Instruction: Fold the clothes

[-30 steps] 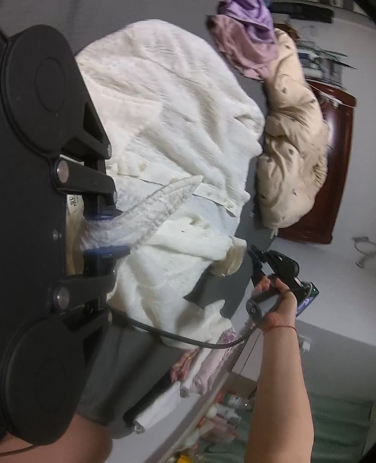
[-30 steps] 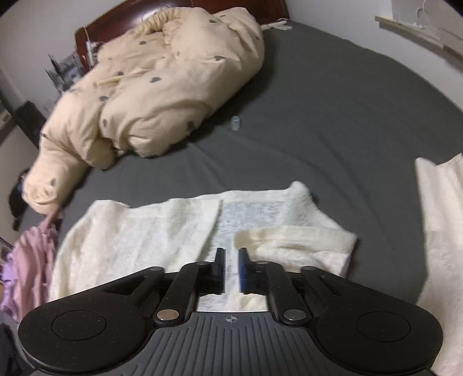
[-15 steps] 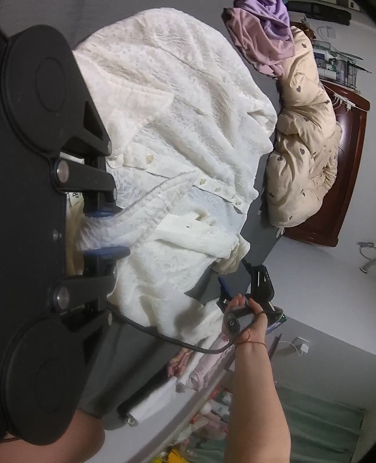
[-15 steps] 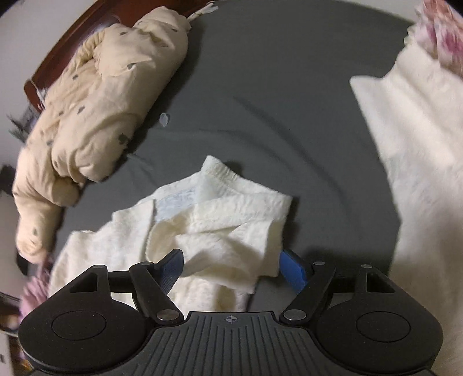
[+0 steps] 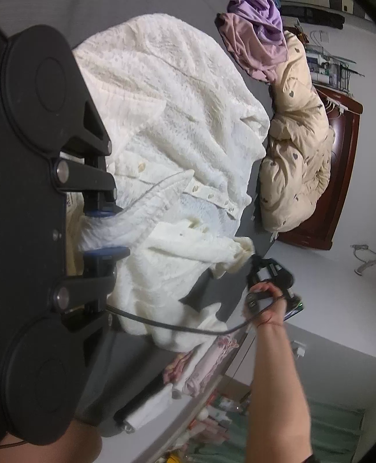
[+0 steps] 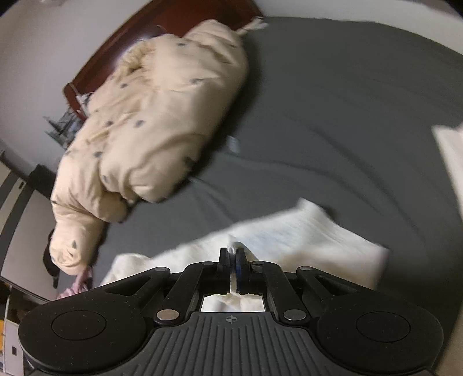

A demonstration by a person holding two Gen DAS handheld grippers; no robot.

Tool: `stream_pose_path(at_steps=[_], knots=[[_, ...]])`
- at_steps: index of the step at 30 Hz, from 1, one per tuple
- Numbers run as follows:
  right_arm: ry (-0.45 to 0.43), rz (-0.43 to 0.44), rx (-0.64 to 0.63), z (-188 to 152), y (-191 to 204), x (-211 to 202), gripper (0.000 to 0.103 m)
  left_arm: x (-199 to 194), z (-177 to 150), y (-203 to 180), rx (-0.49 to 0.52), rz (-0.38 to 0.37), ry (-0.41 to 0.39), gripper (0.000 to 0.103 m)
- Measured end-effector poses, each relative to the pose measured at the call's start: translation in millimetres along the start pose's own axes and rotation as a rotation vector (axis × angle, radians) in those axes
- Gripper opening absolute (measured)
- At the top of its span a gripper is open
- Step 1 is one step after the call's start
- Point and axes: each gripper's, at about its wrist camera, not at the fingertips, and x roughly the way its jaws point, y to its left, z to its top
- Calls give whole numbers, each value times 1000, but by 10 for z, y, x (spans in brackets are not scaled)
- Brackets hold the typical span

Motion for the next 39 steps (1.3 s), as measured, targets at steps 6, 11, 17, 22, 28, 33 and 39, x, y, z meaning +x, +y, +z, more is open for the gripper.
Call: stream_pose_path(at_steps=[6,11,17,22,28,33,39], knots=[[-39,-38,-17,109,401,374,6,-8,40,25,28,32,-4,18],[-11,-36,-57,151,443,452,91,33,18,32,17,29,22,18],[38,-116,-149,176,367,232,91,29,-2,19,13,15,32,18],[158,-243,-146,25,92,284,87,60,-29,51,-17,9,48,18],[148,-200,-92,-91,-52,444,55,68,-29,88,-27,8,50,18],[134,-229,-25,-112,-98,582,46,79,-21,102,-25,12,47,18],[102,-226,21,-143,-123,595,3,67,-35,71,-6,18,32,14]])
